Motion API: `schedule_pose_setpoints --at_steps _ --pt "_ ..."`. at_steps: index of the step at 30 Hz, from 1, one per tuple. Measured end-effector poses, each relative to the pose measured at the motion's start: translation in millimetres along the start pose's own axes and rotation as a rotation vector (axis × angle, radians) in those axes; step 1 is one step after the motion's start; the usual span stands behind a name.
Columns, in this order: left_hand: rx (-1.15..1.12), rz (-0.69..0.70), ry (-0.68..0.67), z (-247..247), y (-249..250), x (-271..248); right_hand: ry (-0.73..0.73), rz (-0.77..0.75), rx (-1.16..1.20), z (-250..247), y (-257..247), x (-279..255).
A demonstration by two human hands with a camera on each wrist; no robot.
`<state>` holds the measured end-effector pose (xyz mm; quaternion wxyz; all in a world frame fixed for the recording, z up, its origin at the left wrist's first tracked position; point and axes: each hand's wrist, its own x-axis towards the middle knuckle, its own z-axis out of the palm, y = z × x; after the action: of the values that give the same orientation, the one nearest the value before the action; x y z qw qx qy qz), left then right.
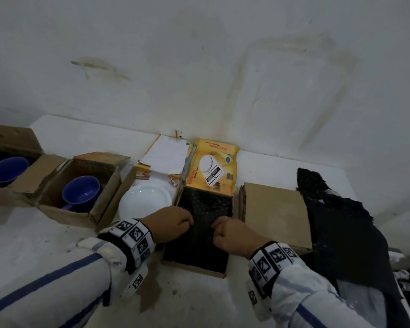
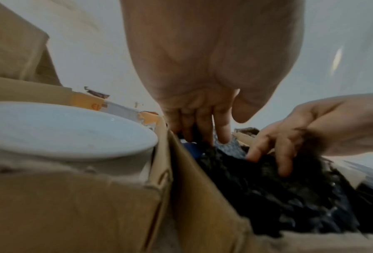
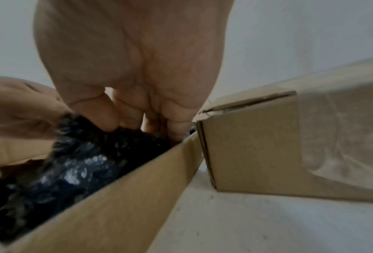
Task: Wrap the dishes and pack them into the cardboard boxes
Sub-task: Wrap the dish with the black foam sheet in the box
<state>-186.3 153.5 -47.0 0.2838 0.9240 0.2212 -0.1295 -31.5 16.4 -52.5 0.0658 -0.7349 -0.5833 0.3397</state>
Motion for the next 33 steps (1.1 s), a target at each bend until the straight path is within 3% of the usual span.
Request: schedule_pose_setpoints --at_steps 4,7,12,16,22,26,27,31,33 --pt "0.494 0.013 0.038 11 -2 4 -0.01 0.042 -0.029 3 -8 -1" --pt "0.527 0.011 0.092 18 -2 6 0.103 -0.002 -0.194 -6 -13 -4" --pt "0.495 -0.023 0.063 24 5 17 -0.292 0.0 -0.327 -1 -32 -2" --pt "0.576 -0.049 -0.042 32 7 21 -0.412 0.035 -0.429 10 -33 1" --pt "0.628 -0.027 -0.09 29 7 19 -0.246 0.076 -0.503 29 -36 1" --pt "0.612 0.0 -0.092 25 7 16 -0.279 0.053 -0.429 12 -29 2" --pt "0.6 0.005 -0.065 24 7 16 -0.247 0.063 -0.391 6 -28 3" --pt "0.541 -0.043 0.143 22 9 15 0.1 0.091 -0.482 0 -24 9" --pt "0.517 -0.1 0.17 21 7 16 0.078 0.159 -0.481 4 -19 14"
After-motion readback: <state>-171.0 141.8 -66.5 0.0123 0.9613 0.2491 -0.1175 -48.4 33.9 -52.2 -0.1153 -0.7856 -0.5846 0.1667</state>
